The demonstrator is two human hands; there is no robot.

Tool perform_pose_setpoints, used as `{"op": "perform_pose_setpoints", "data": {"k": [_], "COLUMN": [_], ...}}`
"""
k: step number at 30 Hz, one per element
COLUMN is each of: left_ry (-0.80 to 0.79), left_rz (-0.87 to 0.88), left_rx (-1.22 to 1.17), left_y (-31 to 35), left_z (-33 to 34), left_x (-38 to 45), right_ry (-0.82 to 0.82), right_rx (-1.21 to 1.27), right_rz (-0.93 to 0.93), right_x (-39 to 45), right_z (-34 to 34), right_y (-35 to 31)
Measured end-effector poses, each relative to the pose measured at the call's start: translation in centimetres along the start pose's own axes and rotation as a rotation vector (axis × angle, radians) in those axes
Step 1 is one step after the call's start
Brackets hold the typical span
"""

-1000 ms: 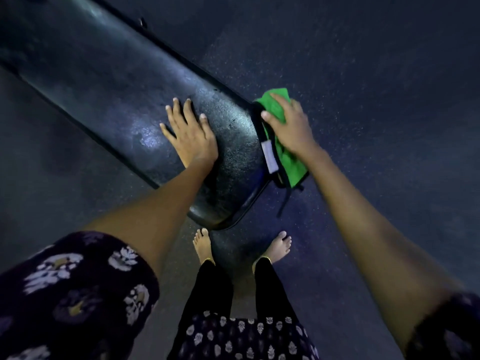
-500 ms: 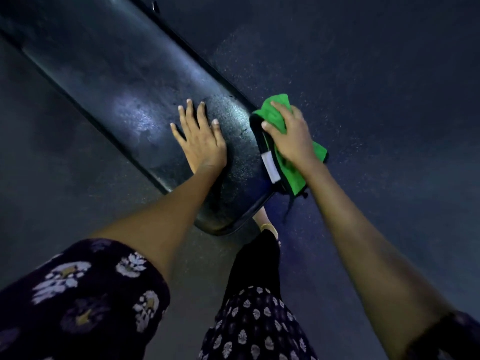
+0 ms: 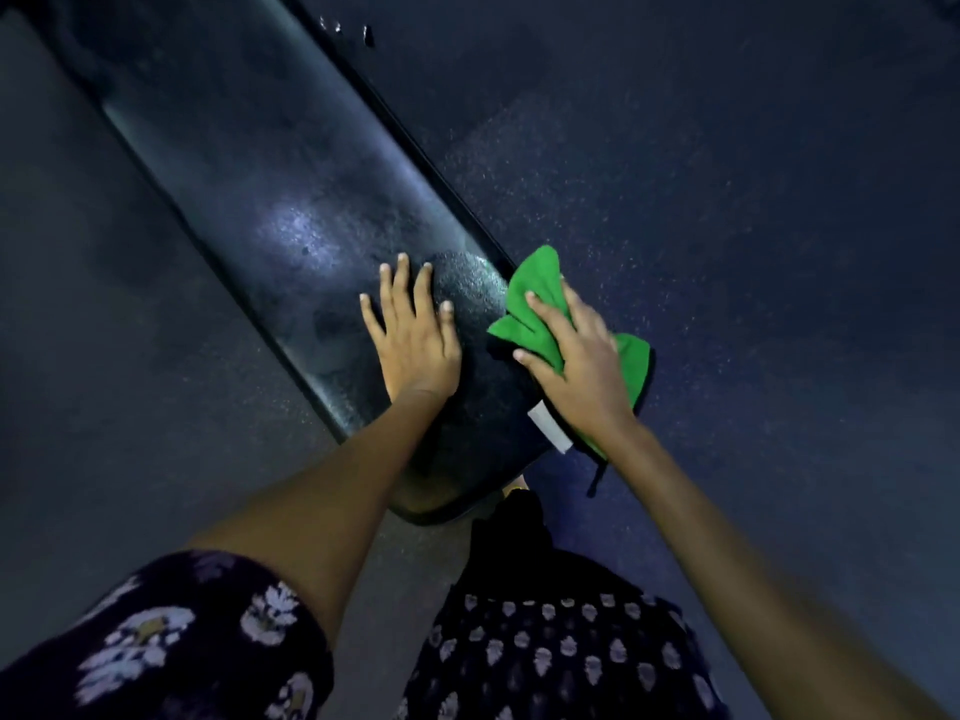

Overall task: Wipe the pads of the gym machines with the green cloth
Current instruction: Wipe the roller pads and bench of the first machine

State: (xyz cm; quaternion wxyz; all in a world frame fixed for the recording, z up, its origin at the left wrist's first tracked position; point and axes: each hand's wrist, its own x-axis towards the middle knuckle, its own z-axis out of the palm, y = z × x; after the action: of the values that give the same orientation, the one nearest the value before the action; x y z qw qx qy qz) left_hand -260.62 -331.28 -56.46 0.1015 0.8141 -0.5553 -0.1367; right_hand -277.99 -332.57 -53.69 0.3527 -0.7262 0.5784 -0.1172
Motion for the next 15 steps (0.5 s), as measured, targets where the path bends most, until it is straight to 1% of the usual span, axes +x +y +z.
{"op": "perform_pose_setpoints", "data": {"k": [6,9,12,15], "left_ry": [0.020,0.049,0.054,0.074], "left_rz": [-0.024,-0.054,-0.080,-0.082], "left_rx": [-0.054,-0.090,-0.105,-0.169], "left_y": [0.1,0.2,0.2,0.4], "left_z": [-0.1,-0.2,-0.4,-0.7], "left_x": [0.1,0.0,-0.1,-0.2], "right_ry": [-0.108,-0.169,-0.149,-0.175], "right_rx": [-0.088,-0.069,-0.010,0.062], "right_rz": [-0.090,-0.103,-0.142,-0.152], "right_x": [9.9,13.0,11.7,7.1], "right_z": [0.8,1.3,0.7,-0.5], "right_y": [-4.5,-5.3,-4.1,-1.1]}}
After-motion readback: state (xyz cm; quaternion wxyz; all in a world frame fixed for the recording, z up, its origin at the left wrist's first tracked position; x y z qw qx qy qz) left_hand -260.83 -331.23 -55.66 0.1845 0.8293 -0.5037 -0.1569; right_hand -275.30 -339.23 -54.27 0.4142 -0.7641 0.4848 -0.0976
